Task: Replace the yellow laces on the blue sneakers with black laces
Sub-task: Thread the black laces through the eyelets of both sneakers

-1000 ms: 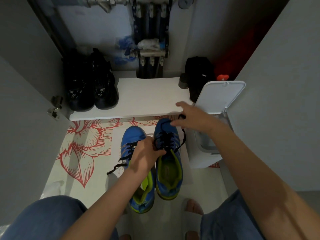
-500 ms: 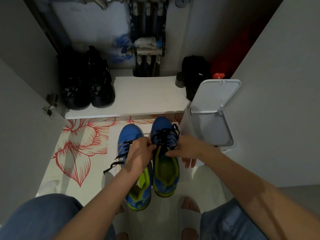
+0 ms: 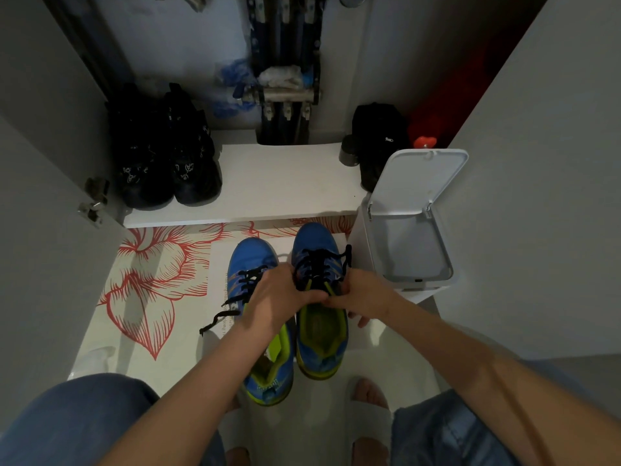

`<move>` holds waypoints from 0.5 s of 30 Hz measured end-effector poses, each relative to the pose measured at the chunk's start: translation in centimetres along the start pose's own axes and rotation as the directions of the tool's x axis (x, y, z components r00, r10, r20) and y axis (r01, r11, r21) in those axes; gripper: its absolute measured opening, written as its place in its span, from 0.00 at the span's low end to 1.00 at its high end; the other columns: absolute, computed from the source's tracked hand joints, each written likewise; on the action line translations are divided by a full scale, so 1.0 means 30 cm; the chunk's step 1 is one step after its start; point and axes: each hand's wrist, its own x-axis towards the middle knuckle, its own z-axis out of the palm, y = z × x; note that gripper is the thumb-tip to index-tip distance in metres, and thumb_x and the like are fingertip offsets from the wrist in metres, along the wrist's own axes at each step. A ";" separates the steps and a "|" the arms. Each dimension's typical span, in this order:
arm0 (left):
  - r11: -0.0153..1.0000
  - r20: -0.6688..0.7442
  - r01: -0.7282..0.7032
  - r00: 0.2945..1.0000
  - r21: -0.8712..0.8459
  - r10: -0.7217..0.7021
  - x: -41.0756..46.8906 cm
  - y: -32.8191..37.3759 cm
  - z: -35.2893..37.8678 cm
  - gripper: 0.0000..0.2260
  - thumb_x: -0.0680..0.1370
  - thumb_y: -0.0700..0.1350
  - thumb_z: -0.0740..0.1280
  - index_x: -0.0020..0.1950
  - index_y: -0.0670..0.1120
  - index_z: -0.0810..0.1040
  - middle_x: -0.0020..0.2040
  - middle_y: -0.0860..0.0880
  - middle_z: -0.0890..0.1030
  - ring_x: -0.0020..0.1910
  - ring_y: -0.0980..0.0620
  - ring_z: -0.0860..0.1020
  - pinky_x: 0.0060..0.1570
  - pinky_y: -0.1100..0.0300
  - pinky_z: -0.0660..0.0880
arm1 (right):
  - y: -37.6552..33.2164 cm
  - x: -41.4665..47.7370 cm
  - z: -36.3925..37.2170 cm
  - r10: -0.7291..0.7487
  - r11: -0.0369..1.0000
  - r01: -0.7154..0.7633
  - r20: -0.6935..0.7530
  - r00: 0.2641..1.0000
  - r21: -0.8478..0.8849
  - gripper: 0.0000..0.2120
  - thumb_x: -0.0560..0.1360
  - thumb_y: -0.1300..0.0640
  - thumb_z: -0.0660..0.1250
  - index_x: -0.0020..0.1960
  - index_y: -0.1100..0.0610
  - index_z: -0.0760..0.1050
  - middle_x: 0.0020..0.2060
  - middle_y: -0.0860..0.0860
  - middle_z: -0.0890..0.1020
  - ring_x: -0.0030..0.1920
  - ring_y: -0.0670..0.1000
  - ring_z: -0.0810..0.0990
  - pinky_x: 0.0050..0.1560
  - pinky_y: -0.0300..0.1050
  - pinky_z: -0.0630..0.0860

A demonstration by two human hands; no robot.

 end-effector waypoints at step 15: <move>0.992 0.033 0.063 0.998 -0.107 -0.059 0.006 -0.022 0.002 0.20 0.72 0.47 0.74 0.59 0.42 0.73 0.52 0.49 0.78 0.50 0.49 0.77 0.47 0.58 0.75 | 0.014 0.011 -0.024 0.062 0.986 -0.067 0.035 0.997 0.151 0.15 0.72 0.55 0.71 0.53 0.64 0.75 0.46 0.59 0.79 0.44 0.52 0.77 0.45 0.46 0.78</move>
